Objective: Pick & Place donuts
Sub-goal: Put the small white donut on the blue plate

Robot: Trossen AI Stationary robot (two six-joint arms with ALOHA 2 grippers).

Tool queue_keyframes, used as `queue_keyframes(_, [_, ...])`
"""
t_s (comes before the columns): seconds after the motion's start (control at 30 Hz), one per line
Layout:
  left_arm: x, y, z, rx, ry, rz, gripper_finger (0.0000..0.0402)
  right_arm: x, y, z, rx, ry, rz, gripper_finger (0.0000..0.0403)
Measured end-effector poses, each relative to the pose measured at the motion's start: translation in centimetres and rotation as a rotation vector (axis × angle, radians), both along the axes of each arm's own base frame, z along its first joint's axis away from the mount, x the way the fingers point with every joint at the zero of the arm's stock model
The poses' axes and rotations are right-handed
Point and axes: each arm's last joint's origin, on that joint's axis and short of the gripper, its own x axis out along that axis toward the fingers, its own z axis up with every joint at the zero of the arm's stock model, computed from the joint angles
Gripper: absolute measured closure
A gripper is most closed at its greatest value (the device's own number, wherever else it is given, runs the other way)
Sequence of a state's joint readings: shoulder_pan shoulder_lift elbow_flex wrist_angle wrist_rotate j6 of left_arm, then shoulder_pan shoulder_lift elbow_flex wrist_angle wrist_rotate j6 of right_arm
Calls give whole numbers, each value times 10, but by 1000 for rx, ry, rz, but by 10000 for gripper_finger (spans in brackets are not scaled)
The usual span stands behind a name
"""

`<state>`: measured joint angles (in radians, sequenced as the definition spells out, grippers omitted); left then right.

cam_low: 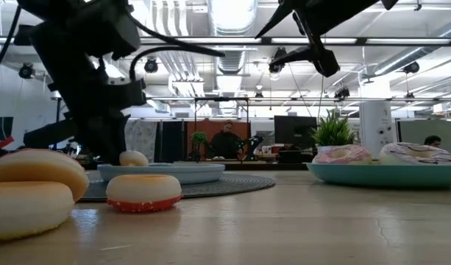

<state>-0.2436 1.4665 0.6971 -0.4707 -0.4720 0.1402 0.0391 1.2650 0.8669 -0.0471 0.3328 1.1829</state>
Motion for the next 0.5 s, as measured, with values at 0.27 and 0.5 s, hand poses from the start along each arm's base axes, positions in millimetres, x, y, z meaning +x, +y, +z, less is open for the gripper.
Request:
queue_keyframes(0.27, [-1, -2, 6, -1, 32, 16, 291, 0, 0, 0, 5, 2, 12, 159])
queue_keyframes(0.5, [7, -5, 33, -80, 4, 27, 267, 0, 1, -1, -3, 9, 28, 161])
